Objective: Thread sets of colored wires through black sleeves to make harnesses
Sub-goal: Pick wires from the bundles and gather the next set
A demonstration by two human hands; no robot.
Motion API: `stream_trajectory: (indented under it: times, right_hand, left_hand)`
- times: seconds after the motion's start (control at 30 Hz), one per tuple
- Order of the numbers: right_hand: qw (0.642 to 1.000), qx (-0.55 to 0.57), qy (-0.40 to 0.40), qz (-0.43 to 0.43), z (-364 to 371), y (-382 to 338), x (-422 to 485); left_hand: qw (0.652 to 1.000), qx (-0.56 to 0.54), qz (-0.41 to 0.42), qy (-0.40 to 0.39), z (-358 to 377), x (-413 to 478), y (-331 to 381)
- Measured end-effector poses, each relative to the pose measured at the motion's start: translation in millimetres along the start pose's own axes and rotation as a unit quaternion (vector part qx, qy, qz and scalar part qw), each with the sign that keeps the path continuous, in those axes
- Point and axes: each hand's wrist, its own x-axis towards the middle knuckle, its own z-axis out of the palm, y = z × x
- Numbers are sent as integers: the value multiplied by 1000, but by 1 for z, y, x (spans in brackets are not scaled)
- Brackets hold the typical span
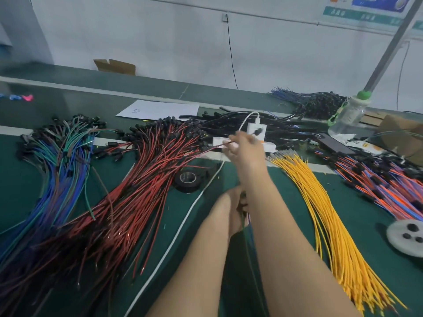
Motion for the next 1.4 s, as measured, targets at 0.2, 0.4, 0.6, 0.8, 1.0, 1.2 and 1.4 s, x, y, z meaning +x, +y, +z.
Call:
stream_trajectory:
  times: [0.2,0.4,0.6,0.8,1.0,1.2,1.4]
  right_hand:
    - [905,421,-53,-34,-81,-70,-22]
    - [974,225,-24,3,-117,-62,-33]
    - [927,-360,77,-75,-101,24,-28]
    - [861,-488,96,-106,-111,25,-17]
    - [728,-660,175,59,-158,25,-18]
    - [784,-591,187,31,-159,18,-14]
    - [860,-492,103,-91,-126,2,-34]
  left_hand:
    - [973,-175,-62,-134,2,-9,-1]
    - [989,-110,-17,-98,14,-16,-7]
    - [991,66,39,-111,26,-28,-19]
    - [989,112,84,-56,18,-26,-14]
    - [992,-46,111,-42,11,-19,-2]
    - [994,-44,91,-42,7,-17,-4]
    - [992,-18,119,-29,16,-17,-10]
